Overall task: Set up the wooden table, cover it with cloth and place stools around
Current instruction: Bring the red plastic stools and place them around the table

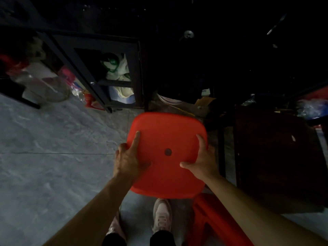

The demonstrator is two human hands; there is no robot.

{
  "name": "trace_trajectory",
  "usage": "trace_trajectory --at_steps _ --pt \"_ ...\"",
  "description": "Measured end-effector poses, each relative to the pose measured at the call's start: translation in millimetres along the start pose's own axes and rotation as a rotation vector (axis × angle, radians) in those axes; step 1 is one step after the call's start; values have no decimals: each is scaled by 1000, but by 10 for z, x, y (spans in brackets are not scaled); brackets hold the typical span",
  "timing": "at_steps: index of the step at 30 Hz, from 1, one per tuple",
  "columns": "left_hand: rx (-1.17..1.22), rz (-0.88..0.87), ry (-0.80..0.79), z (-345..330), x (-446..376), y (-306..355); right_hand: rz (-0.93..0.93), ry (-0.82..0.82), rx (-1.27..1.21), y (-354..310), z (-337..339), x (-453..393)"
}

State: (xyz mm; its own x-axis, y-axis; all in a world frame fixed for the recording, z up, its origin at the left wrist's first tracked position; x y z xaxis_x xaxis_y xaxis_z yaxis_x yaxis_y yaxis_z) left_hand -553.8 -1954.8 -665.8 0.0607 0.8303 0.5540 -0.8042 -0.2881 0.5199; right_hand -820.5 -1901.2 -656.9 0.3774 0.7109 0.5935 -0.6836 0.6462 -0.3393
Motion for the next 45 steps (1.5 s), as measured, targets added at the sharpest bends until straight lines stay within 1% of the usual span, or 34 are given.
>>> trace_trajectory --at_steps 4,9,11,14,20,25,30,37,45 --pt "10 28 19 11 54 15 14 6 26 -32 3 43" --pt "15 9 92 220 336 -50 64 29 36 -160 54 251" --pt "44 10 123 371 490 -87 95 15 78 -327 114 383" --pt "86 56 139 593 762 -189 116 -17 148 -586 219 622" --pt "148 128 187 1165 1429 -354 219 -24 266 -1226 430 1235" --pt "236 199 258 1745 2181 -610 356 -31 382 -1974 487 2002" --pt "312 259 415 2530 3129 -1053 519 -25 456 -2866 447 3009" --pt "315 302 569 3715 4457 -1674 699 -37 537 -3960 246 4535" --pt "290 377 749 4877 5550 -2468 904 -51 533 -5153 -192 5761"
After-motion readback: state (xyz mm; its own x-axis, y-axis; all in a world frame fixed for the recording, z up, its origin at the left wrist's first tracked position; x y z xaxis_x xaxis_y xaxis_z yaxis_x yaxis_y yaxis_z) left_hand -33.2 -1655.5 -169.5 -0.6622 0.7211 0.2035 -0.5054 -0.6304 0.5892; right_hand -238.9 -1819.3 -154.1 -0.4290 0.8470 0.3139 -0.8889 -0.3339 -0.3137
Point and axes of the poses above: each hand's wrist, its own x-axis away from the middle knuckle, its own z-axis out of the back of the hand, y = z × x, the point moved 9 cm from there along -x, towards the middle knuckle, and after that the axes turned 5 degrees about x, right-handed, at the moved point
